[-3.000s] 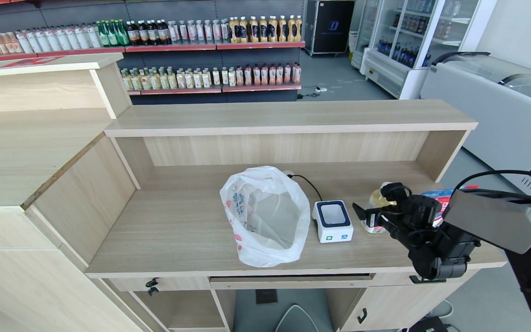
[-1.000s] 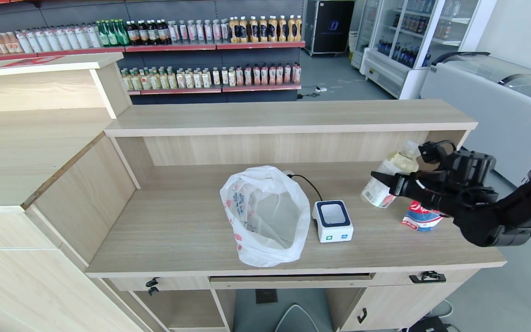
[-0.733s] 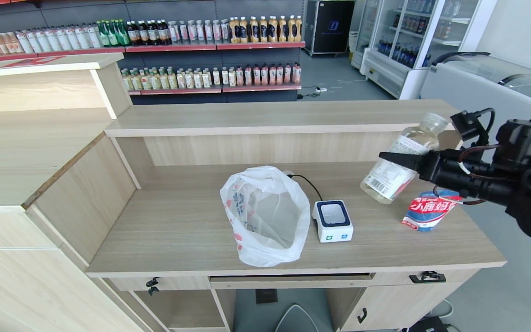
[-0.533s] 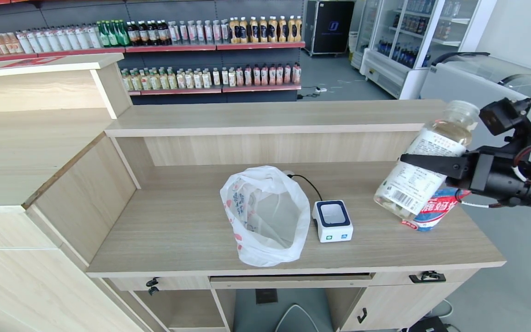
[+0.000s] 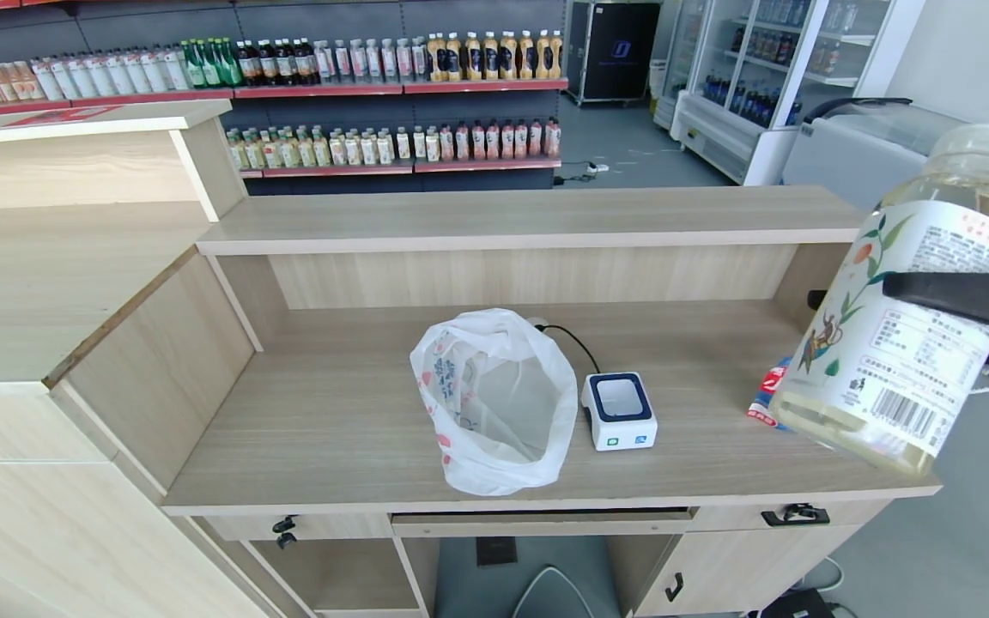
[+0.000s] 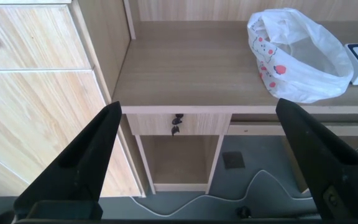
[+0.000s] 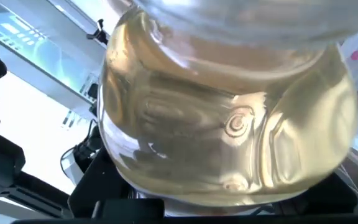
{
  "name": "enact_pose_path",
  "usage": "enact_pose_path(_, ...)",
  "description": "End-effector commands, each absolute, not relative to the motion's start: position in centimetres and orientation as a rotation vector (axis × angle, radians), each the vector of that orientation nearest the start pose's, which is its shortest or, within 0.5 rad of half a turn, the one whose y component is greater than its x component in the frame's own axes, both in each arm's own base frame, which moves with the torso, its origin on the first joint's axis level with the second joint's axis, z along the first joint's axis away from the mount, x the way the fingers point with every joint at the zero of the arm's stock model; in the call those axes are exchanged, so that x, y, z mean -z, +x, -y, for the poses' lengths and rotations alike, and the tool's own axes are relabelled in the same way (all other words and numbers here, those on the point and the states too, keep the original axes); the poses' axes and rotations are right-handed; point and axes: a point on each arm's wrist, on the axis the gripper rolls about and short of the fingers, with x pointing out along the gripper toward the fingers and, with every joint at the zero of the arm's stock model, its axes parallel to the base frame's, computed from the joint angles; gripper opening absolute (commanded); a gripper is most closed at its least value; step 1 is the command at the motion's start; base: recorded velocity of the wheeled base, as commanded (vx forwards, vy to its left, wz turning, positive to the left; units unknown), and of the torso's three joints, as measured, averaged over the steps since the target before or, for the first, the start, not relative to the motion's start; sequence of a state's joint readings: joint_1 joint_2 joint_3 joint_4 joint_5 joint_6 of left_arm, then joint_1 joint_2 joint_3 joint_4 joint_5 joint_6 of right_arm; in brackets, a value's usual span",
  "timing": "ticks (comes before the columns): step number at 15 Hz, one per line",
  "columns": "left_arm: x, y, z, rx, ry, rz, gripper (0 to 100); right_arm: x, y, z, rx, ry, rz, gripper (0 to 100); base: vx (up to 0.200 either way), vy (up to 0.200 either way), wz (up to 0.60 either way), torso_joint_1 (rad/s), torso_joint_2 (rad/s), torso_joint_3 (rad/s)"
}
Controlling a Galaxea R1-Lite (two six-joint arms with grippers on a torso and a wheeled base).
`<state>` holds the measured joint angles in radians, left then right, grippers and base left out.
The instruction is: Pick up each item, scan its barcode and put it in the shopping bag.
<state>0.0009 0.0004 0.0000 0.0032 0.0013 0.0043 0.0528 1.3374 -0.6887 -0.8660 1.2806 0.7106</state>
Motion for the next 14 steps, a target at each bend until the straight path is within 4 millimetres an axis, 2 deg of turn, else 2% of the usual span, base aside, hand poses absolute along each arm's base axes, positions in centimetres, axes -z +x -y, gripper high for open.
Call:
enact_pose_path(1,-7.5,-2.3,0.0,-0.003,0.005,-0.003,100,-27.6,18.2,-3.5,-1.358,0.435,-0.249,0,0.000,0.000,0.00,0.000,0.00,0.000)
enact_pose_path(7,-7.5,-2.3,0.0,-0.003,0.005,-0.003,100,-28.3,15.8,-4.6,-1.443,0.461,-0.280,0,0.000,0.000,0.00,0.000,0.00,0.000)
enact_pose_path(14,-7.5,-2.3,0.0,-0.003,0.003,-0.003,100,-29.1,13.7,-4.9,-1.487,0.517,-0.331,0,0.000,0.000,0.00,0.000,0.00,0.000)
